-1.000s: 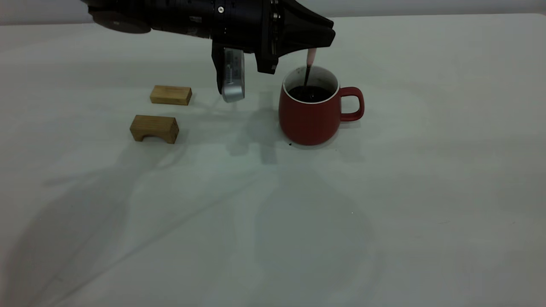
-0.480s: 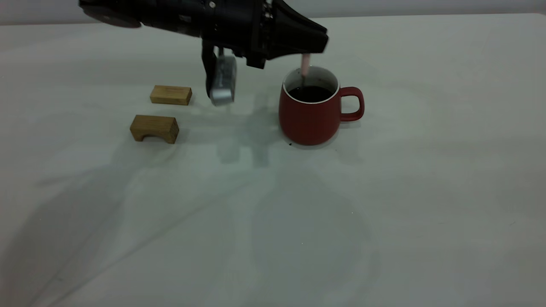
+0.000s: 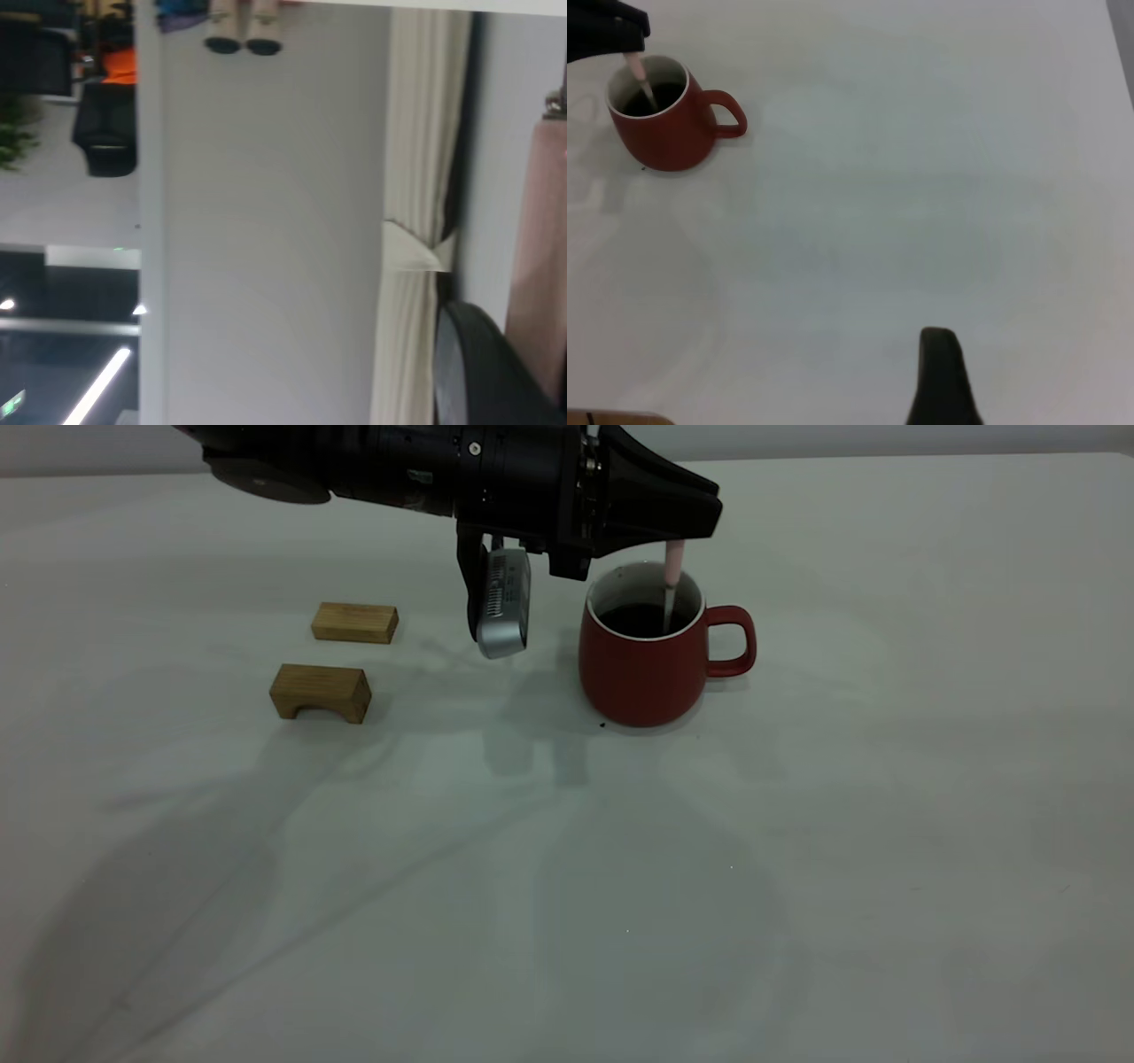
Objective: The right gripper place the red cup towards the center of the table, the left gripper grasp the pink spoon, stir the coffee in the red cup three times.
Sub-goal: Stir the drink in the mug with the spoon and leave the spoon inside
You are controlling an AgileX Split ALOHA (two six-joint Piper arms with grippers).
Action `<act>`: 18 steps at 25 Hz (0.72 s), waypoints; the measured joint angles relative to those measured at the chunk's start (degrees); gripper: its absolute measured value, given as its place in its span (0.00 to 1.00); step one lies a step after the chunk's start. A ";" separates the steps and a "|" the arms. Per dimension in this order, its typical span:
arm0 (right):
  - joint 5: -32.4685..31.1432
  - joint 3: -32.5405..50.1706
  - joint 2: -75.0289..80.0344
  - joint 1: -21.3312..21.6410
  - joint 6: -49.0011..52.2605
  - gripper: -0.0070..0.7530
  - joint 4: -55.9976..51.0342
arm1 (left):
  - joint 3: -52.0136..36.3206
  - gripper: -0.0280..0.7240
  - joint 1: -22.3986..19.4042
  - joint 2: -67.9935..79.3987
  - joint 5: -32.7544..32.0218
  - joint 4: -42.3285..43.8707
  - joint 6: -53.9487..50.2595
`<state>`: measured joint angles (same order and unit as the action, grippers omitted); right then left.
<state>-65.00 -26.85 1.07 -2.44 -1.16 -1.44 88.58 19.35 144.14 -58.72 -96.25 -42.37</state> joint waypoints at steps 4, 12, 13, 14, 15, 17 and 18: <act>0.00 0.00 0.00 0.00 0.00 0.78 0.00 | 0.00 0.21 -1.21 -1.58 1.08 5.13 -0.84; 0.00 0.00 0.00 0.00 0.00 0.78 0.00 | 0.93 0.21 -1.42 -1.36 5.79 0.55 5.25; 0.00 0.00 0.00 0.00 0.00 0.78 0.00 | 0.93 0.21 -1.04 -1.02 4.73 0.38 5.39; 0.00 0.00 0.00 0.00 0.00 0.78 0.00 | 0.93 0.21 -0.89 -0.80 3.79 0.66 5.39; 0.00 0.00 0.00 0.00 0.00 0.78 0.00 | 0.93 0.21 -0.67 -0.65 2.44 1.07 5.10; 0.00 0.00 0.00 0.00 0.00 0.78 0.00 | 0.93 0.21 -0.55 -0.65 0.43 2.53 3.73; 0.00 0.00 0.00 0.00 0.00 0.78 0.00 | 0.93 0.21 -0.61 -0.70 0.03 3.49 3.28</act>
<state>-65.00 -26.85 1.07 -2.44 -1.16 -1.44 89.50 18.73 143.43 -58.69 -92.75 -39.09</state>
